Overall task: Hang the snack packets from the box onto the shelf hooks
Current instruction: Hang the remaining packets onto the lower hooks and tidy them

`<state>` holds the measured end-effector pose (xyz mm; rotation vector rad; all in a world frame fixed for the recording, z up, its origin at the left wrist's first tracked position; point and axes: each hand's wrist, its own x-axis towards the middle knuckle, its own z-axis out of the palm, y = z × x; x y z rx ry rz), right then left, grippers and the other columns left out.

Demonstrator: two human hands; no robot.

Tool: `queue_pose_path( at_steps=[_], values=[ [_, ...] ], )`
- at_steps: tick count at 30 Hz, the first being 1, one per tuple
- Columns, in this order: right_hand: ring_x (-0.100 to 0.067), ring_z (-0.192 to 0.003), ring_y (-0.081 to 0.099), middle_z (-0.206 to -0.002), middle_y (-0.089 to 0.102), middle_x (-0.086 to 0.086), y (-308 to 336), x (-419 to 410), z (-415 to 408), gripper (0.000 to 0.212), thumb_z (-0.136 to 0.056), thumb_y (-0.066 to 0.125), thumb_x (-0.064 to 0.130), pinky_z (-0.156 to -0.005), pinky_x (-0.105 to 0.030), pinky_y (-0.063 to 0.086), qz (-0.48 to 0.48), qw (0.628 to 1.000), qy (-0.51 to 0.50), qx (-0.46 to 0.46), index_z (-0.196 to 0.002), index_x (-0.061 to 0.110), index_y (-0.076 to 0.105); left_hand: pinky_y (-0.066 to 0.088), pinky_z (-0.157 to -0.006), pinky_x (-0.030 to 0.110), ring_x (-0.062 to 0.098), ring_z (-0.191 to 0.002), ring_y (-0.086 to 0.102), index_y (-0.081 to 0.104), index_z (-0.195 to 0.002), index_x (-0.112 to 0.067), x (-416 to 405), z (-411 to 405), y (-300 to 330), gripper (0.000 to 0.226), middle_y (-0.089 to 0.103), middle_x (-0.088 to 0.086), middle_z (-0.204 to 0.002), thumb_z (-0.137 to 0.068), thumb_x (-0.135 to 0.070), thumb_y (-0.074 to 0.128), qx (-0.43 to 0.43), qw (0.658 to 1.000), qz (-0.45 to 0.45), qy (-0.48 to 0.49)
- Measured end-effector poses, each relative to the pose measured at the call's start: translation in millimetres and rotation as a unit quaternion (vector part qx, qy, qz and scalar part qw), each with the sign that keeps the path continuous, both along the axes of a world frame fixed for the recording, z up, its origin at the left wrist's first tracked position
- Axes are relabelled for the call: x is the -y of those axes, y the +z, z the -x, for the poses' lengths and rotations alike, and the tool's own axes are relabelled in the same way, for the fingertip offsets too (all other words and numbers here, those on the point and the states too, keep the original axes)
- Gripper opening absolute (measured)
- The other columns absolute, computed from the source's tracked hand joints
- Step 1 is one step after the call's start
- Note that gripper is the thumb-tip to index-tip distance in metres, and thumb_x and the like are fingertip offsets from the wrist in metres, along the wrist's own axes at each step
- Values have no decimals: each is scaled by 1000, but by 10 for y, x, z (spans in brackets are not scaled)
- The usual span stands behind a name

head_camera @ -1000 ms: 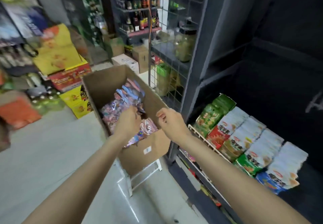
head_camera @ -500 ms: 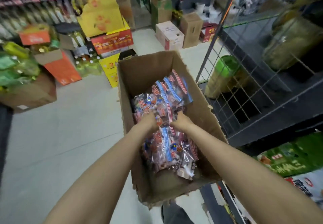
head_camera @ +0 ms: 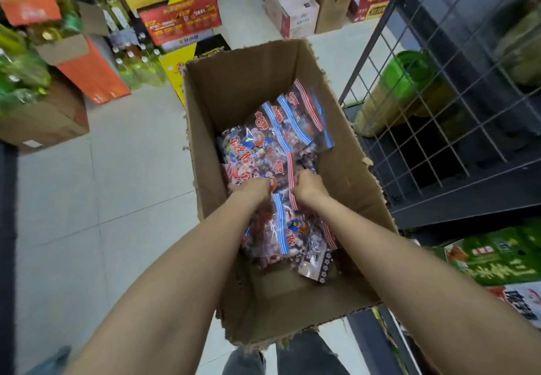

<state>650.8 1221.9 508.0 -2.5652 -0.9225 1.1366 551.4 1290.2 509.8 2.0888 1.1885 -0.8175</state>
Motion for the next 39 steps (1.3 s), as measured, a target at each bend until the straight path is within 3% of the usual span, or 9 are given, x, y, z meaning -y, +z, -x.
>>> queue_pose_path(
  at_steps=[4,7,11,14,18,26,31,36,39],
  values=[
    [-33,-94,57,-102,61,-19,81,46,-15,28,-91,40,-4,-71,-33,35,-32,999,20,7,-70,15,44,31,-105,51,26,-109,54,65,-103,-9,-26,13,26,25,64,9,-109,-83,-24,70,-1,1000,-6,-10],
    [-36,-100,58,-109,62,-20,185,87,-47,23,-91,37,-3,-72,-32,36,-60,997,40,29,-95,14,53,39,-90,37,27,-111,55,64,-105,-7,-60,19,164,24,62,11,-117,-86,-21,67,23,998,-37,-38],
    [-37,-104,57,-121,59,-21,324,175,-63,47,-92,34,-3,-74,-33,38,-96,994,43,42,-135,13,46,44,-91,45,32,-112,55,61,-104,-4,-62,106,363,19,60,13,-116,-87,-12,62,41,995,-66,-65],
    [-35,-101,58,-120,60,-19,541,230,-21,45,-96,34,-1,-75,-33,41,-142,987,48,53,-137,15,44,46,-89,42,35,-107,57,59,-108,-2,-56,155,536,22,61,19,-111,-87,-4,54,87,987,-103,-82],
    [-36,-94,59,-99,65,-18,897,337,56,31,-93,33,-2,-76,-41,46,-203,972,72,95,-112,9,56,48,-87,40,36,-108,57,59,-109,-6,-38,289,902,24,63,18,-112,-88,-9,50,192,966,-164,-50],
    [-18,-86,67,-90,73,0,1786,861,181,17,-92,57,15,-78,-35,51,-406,892,-71,187,-97,18,72,38,-64,38,37,-74,54,39,-79,-10,174,573,1725,17,52,14,-70,-93,-10,49,465,860,-212,-4],
    [-9,-76,65,-79,68,12,2513,1552,319,12,-89,62,16,-77,-35,53,-521,803,-173,230,-86,23,72,38,-63,28,4,-59,50,50,-88,0,664,422,2400,19,49,4,-71,-97,-16,49,654,748,-111,-10],
    [-7,-67,63,-75,68,12,2847,2361,422,12,-89,63,19,-71,-40,55,-523,774,-245,259,-83,24,72,36,-62,28,6,-62,46,47,-86,-10,1393,72,2761,17,51,-3,-71,-97,-22,49,712,696,-73,-55],
    [-8,-71,65,-76,69,14,2883,2935,440,13,-91,61,22,-71,-43,56,-510,756,-307,272,-84,25,72,36,-62,14,12,-70,48,47,-86,-12,1901,-120,2822,16,55,-1,-77,-97,-23,50,719,687,-44,-94]
  ],
)
